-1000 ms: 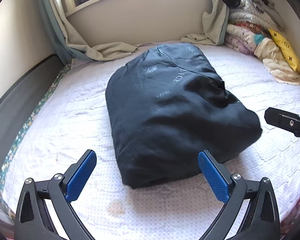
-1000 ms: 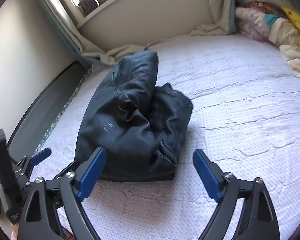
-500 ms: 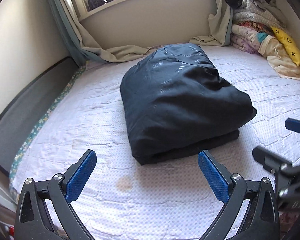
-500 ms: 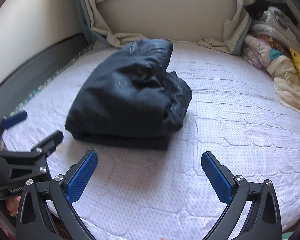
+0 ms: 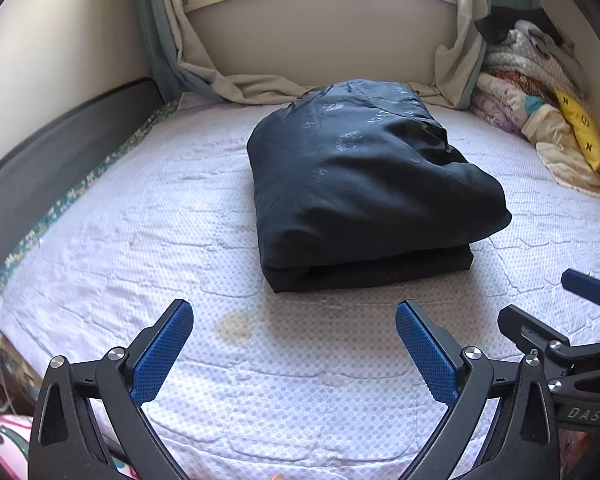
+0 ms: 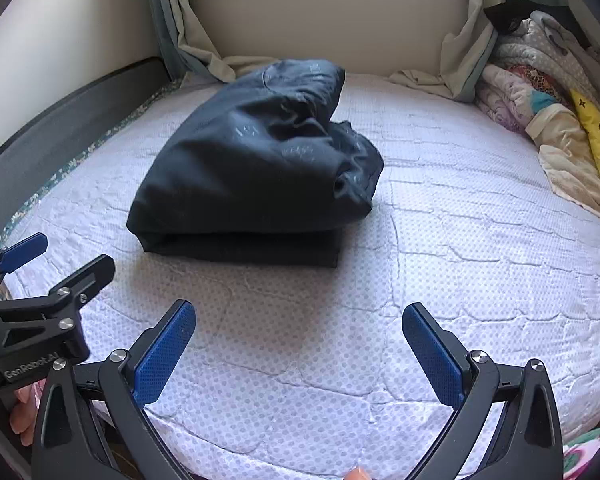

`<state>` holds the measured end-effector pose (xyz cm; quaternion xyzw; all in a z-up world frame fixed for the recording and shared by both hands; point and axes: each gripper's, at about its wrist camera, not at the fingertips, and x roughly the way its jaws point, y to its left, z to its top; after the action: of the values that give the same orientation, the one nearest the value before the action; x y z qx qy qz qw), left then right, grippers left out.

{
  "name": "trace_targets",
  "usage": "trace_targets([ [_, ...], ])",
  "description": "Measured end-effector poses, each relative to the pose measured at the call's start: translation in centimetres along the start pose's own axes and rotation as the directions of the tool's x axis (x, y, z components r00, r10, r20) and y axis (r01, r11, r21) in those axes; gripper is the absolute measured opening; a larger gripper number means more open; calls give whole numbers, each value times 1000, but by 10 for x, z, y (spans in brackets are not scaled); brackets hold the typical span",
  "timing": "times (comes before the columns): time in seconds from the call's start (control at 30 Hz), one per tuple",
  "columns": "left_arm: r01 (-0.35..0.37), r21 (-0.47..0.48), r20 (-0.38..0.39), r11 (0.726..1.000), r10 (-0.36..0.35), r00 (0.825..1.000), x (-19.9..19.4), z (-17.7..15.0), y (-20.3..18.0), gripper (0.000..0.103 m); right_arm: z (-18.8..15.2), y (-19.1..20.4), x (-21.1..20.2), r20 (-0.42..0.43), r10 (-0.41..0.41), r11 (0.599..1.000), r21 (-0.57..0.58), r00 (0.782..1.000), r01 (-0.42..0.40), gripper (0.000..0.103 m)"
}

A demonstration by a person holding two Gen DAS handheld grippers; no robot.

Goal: Fold large clothes

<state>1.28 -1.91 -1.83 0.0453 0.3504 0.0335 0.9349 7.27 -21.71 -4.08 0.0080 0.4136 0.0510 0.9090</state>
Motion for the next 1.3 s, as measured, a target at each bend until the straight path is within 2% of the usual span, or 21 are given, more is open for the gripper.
trace_targets([
  [0.23,-11,-27,14,1000,11,1000,5,3,2,103,2,0,5,-2,9,1000,22,1000,-9,103],
  [1.3,-1,-29,7,1000,1,1000,11,3,0,103,2,-5,4,2,18,999,37,1000,-18,103],
])
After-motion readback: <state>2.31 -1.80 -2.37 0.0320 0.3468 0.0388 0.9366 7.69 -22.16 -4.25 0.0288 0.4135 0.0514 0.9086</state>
